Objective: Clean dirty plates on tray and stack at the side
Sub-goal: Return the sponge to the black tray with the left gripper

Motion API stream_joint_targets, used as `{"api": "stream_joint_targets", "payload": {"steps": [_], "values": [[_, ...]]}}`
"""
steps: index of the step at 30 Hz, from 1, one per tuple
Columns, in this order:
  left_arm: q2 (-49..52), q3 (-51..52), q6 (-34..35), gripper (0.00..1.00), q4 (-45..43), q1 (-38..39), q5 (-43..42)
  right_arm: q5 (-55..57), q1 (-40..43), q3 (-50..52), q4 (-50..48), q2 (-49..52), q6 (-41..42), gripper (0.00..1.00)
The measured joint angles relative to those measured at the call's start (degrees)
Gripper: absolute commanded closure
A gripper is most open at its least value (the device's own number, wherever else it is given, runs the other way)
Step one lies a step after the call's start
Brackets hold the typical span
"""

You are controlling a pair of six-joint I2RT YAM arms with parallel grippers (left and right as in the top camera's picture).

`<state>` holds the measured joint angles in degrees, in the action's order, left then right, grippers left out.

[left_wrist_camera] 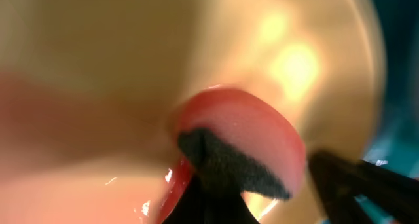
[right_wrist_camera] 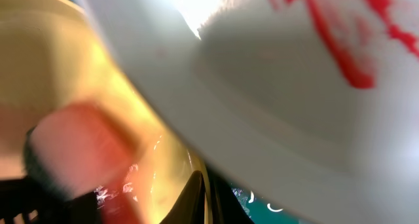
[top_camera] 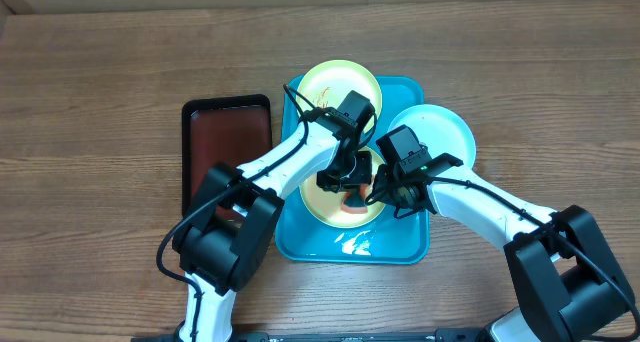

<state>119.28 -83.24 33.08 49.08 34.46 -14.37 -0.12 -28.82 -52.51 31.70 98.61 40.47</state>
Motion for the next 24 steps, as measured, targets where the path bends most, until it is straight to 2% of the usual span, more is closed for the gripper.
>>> {"api": "stream_joint_targets", "payload": {"steps": [5, 16, 24], "values": [[-0.4, -0.4, 1.5, 0.96, 6.2, -1.0, 6.3, 0.0, 0.0, 0.0, 0.0, 0.0, 0.0, 0.96], [-4.5, -0.2, 3.0, 0.96, 11.6, -4.0, 23.6, 0.0, 0.0, 0.0, 0.0, 0.0, 0.0, 0.96], [-17.0, 0.4, 0.2, 0.96, 11.8, -7.1, 23.8, 0.0, 0.0, 0.0, 0.2, 0.0, 0.0, 0.96]]}}
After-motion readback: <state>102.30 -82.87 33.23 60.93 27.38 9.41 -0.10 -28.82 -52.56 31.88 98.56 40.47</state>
